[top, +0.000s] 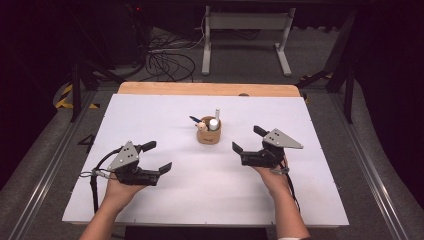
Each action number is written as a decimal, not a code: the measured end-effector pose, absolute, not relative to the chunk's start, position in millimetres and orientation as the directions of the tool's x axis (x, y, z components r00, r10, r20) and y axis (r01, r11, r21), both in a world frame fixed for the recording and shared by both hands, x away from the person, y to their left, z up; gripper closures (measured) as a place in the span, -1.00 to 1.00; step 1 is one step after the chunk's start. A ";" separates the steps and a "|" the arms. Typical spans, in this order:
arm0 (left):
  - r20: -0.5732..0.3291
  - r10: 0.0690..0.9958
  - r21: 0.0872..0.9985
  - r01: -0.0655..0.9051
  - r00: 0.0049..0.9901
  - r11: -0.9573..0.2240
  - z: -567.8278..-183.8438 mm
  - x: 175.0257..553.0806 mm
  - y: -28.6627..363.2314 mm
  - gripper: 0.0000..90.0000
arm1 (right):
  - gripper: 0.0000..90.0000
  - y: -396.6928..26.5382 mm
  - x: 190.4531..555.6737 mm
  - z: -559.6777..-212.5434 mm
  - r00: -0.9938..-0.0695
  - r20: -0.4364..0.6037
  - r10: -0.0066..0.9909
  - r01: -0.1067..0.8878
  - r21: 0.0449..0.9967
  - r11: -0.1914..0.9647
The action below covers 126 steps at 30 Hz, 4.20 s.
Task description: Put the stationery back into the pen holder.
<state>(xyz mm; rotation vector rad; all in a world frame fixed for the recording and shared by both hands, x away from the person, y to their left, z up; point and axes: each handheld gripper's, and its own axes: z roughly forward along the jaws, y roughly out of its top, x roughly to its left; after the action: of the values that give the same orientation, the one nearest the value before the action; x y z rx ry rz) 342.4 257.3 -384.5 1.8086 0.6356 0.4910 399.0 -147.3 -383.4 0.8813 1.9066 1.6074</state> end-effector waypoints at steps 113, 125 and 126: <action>0.019 0.645 0.961 0.163 0.764 -0.222 -381.5 329.0 288.8 -0.83 | -0.98 -228.0 356.3 -385.6 -0.650 0.015 0.760 0.203 0.967 0.155; 0.026 0.642 0.961 0.159 0.767 -0.228 -382.0 330.1 288.2 -0.83 | -0.98 -228.8 354.9 -384.9 -0.645 0.014 0.764 0.203 0.967 0.154; 0.025 0.642 0.961 0.159 0.767 -0.228 -382.1 330.1 288.1 -0.83 | -0.98 -229.0 354.9 -385.0 -0.644 0.014 0.765 0.203 0.967 0.153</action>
<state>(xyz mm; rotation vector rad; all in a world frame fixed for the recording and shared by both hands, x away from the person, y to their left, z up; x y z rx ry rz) 330.1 288.1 -382.1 1.7747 0.6258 0.5055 354.9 -229.0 -385.0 0.9188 1.9473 1.5125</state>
